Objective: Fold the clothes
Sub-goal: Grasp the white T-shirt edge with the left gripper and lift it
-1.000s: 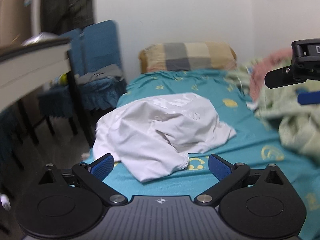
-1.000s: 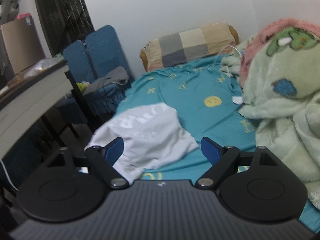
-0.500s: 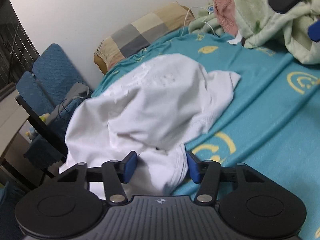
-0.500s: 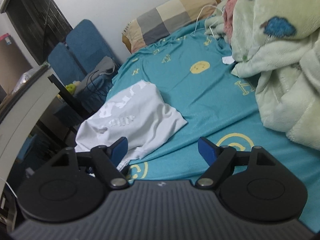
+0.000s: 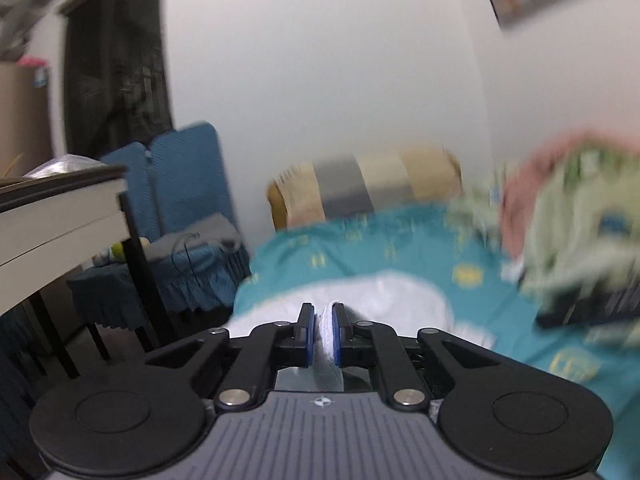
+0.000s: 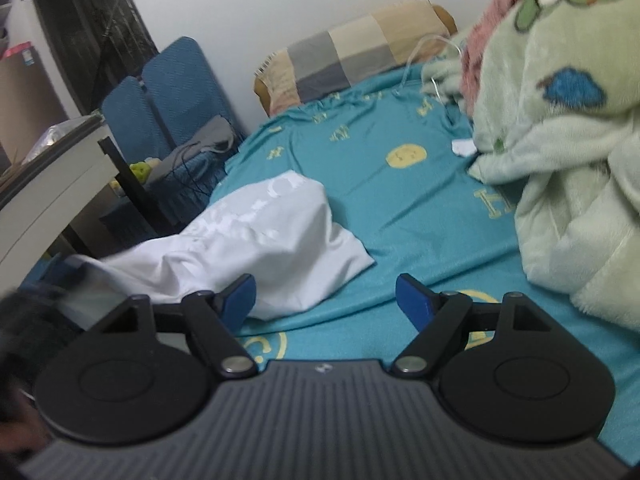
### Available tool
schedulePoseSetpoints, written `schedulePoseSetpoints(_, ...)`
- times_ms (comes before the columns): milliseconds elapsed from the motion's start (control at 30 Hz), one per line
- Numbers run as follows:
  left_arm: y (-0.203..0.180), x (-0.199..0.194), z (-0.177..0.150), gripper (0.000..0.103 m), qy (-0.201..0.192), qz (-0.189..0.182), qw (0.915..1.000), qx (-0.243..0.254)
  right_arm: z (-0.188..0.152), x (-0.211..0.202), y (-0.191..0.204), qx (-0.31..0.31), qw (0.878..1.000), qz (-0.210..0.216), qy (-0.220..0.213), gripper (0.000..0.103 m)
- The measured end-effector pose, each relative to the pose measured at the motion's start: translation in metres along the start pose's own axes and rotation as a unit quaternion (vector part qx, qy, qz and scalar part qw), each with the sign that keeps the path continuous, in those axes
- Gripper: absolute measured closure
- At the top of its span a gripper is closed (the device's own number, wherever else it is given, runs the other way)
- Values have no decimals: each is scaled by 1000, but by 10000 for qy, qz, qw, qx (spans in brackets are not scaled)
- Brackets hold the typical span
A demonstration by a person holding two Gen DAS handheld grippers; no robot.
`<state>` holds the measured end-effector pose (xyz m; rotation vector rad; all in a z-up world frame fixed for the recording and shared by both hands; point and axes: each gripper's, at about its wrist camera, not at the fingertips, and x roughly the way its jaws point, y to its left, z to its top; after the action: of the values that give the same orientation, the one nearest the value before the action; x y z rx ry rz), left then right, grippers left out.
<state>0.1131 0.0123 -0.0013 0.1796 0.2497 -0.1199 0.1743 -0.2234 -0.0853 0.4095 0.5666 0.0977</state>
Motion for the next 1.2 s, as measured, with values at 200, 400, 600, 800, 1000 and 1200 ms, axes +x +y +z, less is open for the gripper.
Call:
schedulePoseSetpoints(200, 53, -57, 21, 95, -175, -91, 9963, -836, -19, -14, 26, -565, 9983, 158, 14, 29)
schedulePoseSetpoints(400, 99, -48, 13, 95, 218, -21, 9838, -1777, -45, -5, 64, -1318, 9897, 428, 346, 29)
schedulePoseSetpoints(600, 130, -37, -3, 95, 430, 122, 9713, -2335, -54, 45, 92, -2001, 9776, 256, 602, 33)
schedulePoseSetpoints(800, 144, -17, -15, 95, 638, 204, 9644, -2559, -62, 87, 103, -2205, 9732, 425, 487, 35)
schedulePoseSetpoints(1000, 143, 25, -22, 94, 1074, 378, 9627, -2455, -45, 98, 85, -1637, 9855, 360, 263, 88)
schedulePoseSetpoints(1200, 131, 34, -27, 93, 1426, 404, 9688, -1989, -14, 80, 76, -863, 9937, 720, 54, 100)
